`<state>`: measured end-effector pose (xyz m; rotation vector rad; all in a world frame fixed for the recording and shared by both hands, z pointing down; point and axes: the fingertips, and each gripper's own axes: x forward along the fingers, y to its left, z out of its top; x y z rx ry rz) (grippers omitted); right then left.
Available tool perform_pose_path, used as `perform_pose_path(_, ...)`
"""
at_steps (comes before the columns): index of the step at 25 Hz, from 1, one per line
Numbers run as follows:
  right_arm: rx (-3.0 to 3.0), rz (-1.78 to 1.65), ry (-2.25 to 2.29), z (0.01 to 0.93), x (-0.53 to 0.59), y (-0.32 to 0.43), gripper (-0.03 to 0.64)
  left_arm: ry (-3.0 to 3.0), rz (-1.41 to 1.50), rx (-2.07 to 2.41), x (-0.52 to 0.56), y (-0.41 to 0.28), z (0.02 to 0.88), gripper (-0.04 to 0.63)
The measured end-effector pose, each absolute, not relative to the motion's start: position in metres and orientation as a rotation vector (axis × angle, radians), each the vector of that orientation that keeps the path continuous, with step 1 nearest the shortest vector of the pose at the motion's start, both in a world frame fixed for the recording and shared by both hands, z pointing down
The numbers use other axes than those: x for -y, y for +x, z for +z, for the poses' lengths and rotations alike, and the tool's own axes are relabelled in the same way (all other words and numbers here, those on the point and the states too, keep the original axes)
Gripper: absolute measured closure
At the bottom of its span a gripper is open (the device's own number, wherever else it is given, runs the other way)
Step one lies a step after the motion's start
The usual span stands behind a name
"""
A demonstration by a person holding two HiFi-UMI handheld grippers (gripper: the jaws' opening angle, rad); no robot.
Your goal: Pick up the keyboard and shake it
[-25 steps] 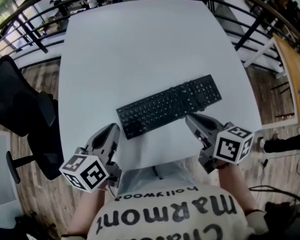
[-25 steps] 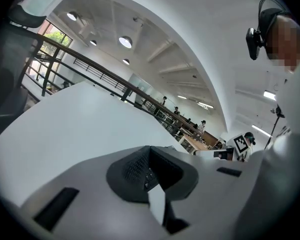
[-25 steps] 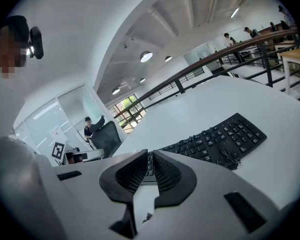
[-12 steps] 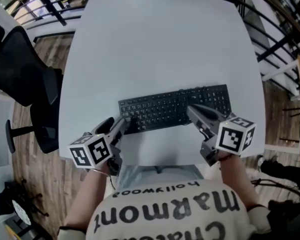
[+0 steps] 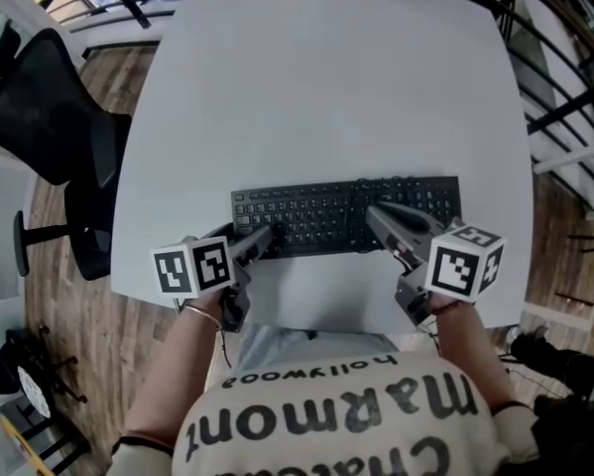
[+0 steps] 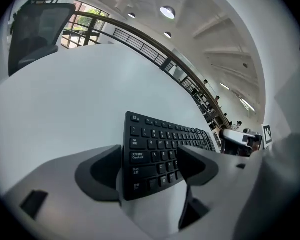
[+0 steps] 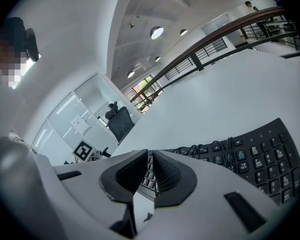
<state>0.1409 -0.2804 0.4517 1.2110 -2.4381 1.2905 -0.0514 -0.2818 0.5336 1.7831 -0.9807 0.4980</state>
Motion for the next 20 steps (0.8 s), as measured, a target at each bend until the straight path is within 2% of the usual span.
perform_pose_path(3,2.473,1.241,1.157,0.449,0.281,0.134,0.565,1.763,0.474,0.959,0.283,-0.052,0.532,0.246)
perform_pose_path(8,2.492,0.966,0.916,0.457,0.272,0.11,0.56,1.754,0.477,0.905,0.279,-0.044,0.532,0.219)
perform_pose_path(9,2.493,0.923,0.859,0.459,0.271,0.103,0.536,1.75,0.476,0.896,0.279,-0.043,0.531,0.217)
perform_pose_path(10,2.495,0.888,0.806,0.461,0.271,0.096,0.466,1.746,0.471,0.887,0.279,-0.043,0.53,0.214)
perform_pose_path(11,2.494,0.86,0.76,0.463,0.273,0.09,0.423,1.744,0.466,0.879,0.279,-0.042,0.53,0.212)
perform_pose_path(15,2.449,0.735,0.593,0.476,0.28,0.07,0.37,1.739,0.447,0.849,0.278,-0.042,0.527,0.208)
perform_pose_path(20,2.289,0.415,0.372,0.51,0.278,0.054,0.255,1.726,0.403,0.832,0.278,-0.039,0.525,0.209)
